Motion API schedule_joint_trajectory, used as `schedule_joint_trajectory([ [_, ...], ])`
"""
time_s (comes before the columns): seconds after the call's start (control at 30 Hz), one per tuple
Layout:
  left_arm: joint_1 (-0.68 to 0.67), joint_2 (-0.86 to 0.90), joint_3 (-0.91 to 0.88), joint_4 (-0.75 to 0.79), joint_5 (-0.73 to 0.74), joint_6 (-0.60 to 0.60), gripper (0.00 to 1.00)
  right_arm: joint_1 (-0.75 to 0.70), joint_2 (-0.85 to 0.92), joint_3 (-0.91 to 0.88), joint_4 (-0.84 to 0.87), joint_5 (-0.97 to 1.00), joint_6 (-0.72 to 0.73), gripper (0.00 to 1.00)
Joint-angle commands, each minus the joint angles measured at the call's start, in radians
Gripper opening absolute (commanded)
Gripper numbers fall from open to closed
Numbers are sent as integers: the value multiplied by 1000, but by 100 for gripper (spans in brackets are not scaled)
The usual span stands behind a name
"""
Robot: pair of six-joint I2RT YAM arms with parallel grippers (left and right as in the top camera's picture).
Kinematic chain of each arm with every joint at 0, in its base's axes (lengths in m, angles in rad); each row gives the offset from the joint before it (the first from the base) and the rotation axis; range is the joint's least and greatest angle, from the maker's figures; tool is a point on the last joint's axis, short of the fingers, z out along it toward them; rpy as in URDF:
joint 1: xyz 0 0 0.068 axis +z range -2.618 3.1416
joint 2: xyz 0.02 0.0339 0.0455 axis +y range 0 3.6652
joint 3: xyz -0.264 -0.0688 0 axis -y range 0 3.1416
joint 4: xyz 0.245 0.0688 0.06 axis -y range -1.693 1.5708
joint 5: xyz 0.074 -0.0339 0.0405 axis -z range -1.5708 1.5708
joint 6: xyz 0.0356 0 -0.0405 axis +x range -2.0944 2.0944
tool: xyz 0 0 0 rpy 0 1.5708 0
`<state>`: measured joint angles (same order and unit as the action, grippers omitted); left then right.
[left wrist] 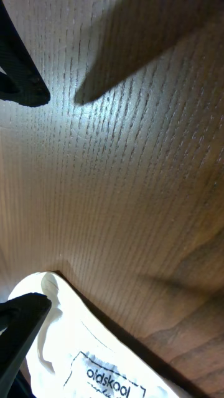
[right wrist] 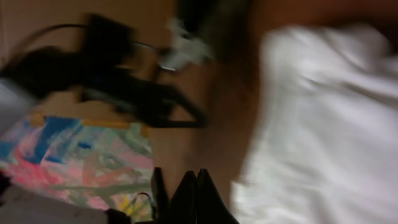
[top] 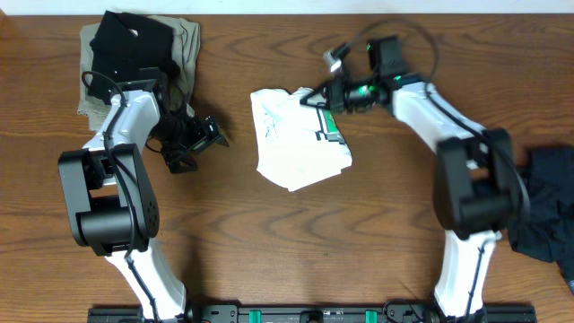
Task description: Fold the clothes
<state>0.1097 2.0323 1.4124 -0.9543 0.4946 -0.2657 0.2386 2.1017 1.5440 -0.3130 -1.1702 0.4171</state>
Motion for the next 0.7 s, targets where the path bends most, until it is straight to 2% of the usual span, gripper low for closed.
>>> schedule_joint_trajectory([
  [0.0,0,-26,-6,-6,3,-1,97,20,-47,4,-38,-3,-10,1],
  [0.2,0,-26,-6,-5,3,-2,97,38,-9,-44,-223,68,-158,1],
  [0.47,0,-26,-6,-2,3,-2,97,60,103,-180,-151,143,-143,1],
  [0.67,0,-26,-6,-2,3,-2,97,60,125,-216,-171,149,-140,1],
])
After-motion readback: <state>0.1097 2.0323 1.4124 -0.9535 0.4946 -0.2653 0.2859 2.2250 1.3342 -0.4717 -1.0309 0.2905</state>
